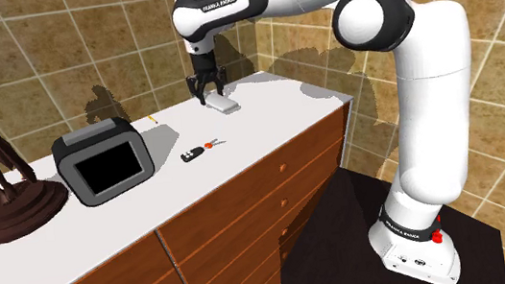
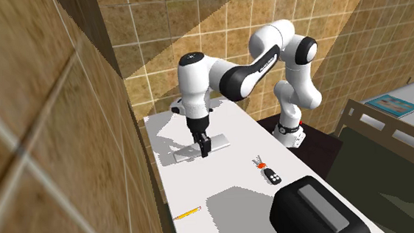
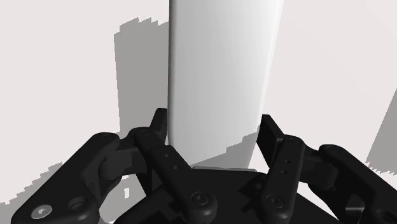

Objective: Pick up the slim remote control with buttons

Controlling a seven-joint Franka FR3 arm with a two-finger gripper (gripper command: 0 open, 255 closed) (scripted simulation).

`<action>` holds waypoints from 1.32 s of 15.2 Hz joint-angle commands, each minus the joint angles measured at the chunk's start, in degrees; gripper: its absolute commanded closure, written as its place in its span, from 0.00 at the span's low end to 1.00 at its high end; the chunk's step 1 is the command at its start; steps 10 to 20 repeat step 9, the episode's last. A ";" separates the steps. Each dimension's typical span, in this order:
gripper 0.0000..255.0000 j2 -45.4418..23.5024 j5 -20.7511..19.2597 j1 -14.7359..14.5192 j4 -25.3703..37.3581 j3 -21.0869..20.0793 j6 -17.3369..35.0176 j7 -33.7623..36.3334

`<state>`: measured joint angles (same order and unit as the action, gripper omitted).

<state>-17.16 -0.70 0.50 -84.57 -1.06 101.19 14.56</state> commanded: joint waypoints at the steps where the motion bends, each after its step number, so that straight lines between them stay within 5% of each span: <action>1: 1.00 -0.05 0.00 0.02 1.41 0.01 -1.37 -0.05; 7: 1.00 -0.55 0.00 -0.01 6.77 0.00 -6.23 -0.08; 20: 1.00 -0.57 0.00 -0.01 6.91 0.00 -6.35 -0.08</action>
